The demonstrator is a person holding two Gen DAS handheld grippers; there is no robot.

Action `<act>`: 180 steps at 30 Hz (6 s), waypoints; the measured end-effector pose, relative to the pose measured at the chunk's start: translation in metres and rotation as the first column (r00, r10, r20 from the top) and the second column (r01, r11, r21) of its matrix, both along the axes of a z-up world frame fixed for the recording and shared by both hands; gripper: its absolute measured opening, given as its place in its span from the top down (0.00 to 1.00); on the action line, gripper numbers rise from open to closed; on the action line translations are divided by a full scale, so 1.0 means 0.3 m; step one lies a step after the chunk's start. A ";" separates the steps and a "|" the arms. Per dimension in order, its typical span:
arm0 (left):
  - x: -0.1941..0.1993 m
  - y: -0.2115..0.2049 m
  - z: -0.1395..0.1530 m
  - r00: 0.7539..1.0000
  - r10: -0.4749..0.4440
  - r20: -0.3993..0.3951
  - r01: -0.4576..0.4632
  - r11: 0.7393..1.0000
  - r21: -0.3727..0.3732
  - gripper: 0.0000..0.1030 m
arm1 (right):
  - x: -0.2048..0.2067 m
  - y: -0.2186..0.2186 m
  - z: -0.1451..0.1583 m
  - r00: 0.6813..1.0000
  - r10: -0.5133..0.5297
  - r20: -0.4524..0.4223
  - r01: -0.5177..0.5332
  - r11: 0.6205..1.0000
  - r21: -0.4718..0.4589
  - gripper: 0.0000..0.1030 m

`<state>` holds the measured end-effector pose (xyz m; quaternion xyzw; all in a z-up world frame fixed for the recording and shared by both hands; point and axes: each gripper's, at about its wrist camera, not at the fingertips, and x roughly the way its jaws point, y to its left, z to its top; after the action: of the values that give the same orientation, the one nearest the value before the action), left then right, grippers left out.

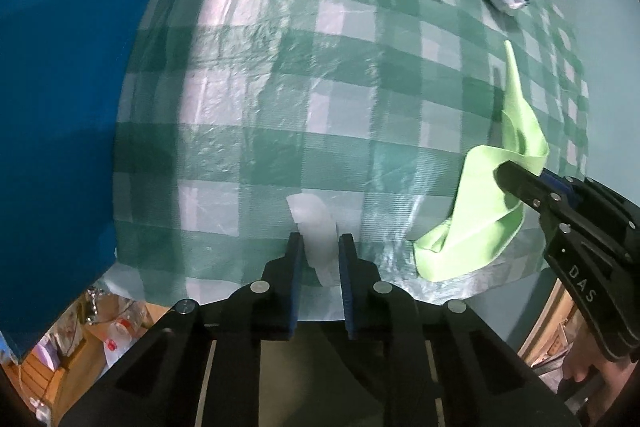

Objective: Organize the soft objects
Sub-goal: 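Lift the cloth with the right tool while the left tool grasps a small white item, then carry the lime-green cloth and white item over the cardboard box, then open both tools to drop the cloth and white item into the box, then move both tools back over the table toward the pad and striped bundle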

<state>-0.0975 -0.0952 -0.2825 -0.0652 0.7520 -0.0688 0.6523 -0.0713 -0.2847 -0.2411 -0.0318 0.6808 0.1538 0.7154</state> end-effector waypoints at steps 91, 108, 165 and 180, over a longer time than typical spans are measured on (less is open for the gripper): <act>0.259 0.574 0.615 0.926 0.084 0.367 -0.128 0.987 0.099 0.84 | 0.264 0.655 0.629 0.912 0.204 0.355 -0.281 0.942 0.182 0.90; 0.261 0.728 0.540 0.932 0.153 0.328 -0.200 0.973 0.115 0.84 | 0.293 0.879 0.524 0.894 0.343 0.290 -0.401 0.900 0.171 0.90; 0.293 0.501 0.586 0.944 0.047 0.326 -0.091 0.988 0.122 0.54 | 0.328 0.608 0.506 0.957 0.166 0.238 -0.196 0.975 0.107 0.42; 0.320 0.347 0.605 0.942 -0.022 0.336 -0.019 0.993 0.119 0.54 | 0.336 0.438 0.506 0.967 0.095 0.237 -0.120 0.988 0.093 0.41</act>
<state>-0.0014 0.0090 -0.1011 -0.0125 0.6324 -0.0341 0.7738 0.0294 -0.1532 -0.0892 -0.0481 0.5807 0.2239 0.7813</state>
